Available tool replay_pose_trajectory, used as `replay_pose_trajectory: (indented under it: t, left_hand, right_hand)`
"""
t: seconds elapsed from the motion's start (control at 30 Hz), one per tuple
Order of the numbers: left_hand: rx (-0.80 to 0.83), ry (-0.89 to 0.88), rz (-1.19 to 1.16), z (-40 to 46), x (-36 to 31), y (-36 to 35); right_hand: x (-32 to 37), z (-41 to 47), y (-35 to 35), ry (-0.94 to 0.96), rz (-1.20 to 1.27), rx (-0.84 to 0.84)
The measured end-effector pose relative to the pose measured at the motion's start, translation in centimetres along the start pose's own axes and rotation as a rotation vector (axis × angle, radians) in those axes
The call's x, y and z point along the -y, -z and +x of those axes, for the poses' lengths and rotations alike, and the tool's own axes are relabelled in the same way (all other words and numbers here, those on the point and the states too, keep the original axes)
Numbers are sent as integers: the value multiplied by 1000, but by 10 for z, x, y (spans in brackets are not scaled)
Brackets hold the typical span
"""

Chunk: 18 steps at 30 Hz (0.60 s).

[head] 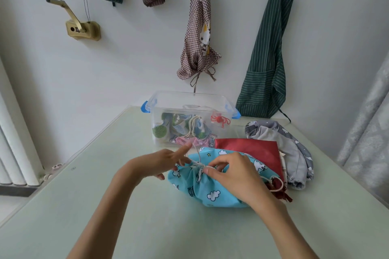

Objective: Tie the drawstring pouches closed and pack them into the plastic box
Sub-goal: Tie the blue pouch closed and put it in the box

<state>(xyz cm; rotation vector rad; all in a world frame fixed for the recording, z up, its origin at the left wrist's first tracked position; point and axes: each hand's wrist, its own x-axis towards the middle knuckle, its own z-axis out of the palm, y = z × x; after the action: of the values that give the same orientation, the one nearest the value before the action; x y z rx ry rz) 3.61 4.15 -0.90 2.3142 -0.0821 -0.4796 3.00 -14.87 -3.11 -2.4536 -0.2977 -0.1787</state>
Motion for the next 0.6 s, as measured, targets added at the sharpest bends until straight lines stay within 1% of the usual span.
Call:
replay_pose_trajectory:
  t: [0.07, 0.13, 0.23, 0.33, 0.37, 0.43, 0.5, 0.57, 0.6]
  left_hand:
    - [31, -53, 134, -4, 3, 1]
    - [23, -143, 236, -6, 3, 4]
    - [-4, -212, 255, -4, 6, 8]
    - [-31, -156, 115, -1, 10, 10]
    - [-74, -133, 36, 2, 11, 10]
    - [-217, -121, -193, 9, 11, 4]
    - [-348, -133, -372, 15, 11, -4]
    - [-379, -91, -380, 20, 12, -9]
    - [-381, -56, -322, 20, 12, -9]
  right_hand:
    - [1, 0, 0, 0, 12, 1]
    - [2, 0, 2, -2, 33, 1]
    - [2, 0, 4, -5, 83, 11]
    - [0, -1, 6, -23, 105, 130]
    - [0, -1, 6, -33, 114, 192]
    - [-1, -2, 8, -50, 146, 299]
    - [-3, -3, 11, -57, 152, 354]
    - [-5, -2, 15, -65, 140, 381]
    - [-5, -2, 17, -72, 139, 388]
